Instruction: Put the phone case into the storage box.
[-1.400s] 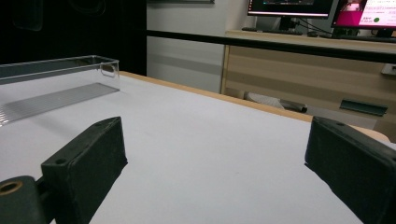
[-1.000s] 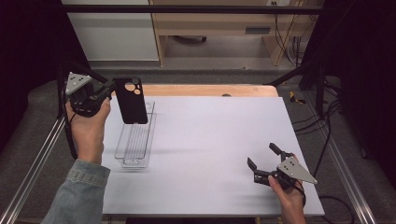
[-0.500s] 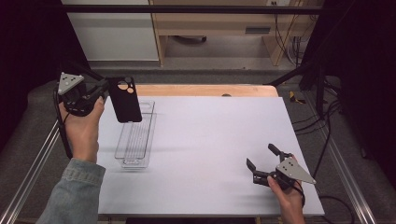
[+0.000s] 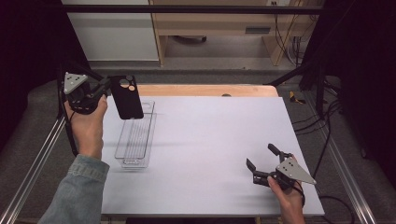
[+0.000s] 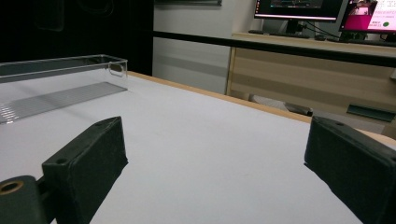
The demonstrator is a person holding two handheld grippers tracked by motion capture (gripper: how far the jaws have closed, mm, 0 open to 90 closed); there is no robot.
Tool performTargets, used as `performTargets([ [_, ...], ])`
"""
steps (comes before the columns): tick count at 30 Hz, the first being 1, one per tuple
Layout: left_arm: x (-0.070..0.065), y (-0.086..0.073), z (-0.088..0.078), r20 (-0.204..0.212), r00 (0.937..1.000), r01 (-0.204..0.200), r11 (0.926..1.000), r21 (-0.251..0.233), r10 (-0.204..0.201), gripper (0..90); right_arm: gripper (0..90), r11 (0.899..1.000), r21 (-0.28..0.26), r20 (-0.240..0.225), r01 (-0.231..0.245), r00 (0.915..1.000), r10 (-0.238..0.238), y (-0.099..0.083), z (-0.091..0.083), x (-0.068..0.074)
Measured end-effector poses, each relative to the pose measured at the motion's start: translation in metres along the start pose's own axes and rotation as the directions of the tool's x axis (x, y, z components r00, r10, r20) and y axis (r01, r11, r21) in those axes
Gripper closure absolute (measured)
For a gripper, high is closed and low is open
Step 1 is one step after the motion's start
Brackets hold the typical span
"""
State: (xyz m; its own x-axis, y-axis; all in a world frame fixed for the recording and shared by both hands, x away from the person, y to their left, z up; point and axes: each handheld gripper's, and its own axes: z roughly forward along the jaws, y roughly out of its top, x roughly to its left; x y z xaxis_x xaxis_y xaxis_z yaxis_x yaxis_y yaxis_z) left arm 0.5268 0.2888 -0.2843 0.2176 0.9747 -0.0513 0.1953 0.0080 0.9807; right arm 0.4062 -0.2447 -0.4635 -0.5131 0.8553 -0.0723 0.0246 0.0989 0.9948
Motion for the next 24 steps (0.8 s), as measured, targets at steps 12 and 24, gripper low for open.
performTargets([
  [12, 0.003, -0.012, 0.021, -0.002, 1.0000, 0.002, 0.9999, 0.013, -0.002, 87.1, 6.0, 1.000, -0.004, -0.013, 0.007, 0.9999, -0.007, 0.000, 0.001, 0.002],
  [24, 0.002, -0.012, 0.022, 0.002, 1.0000, 0.002, 1.0000, 0.002, -0.002, 87.1, 6.0, 1.000, -0.007, -0.011, 0.004, 0.9999, -0.004, 0.001, 0.000, 0.001],
])
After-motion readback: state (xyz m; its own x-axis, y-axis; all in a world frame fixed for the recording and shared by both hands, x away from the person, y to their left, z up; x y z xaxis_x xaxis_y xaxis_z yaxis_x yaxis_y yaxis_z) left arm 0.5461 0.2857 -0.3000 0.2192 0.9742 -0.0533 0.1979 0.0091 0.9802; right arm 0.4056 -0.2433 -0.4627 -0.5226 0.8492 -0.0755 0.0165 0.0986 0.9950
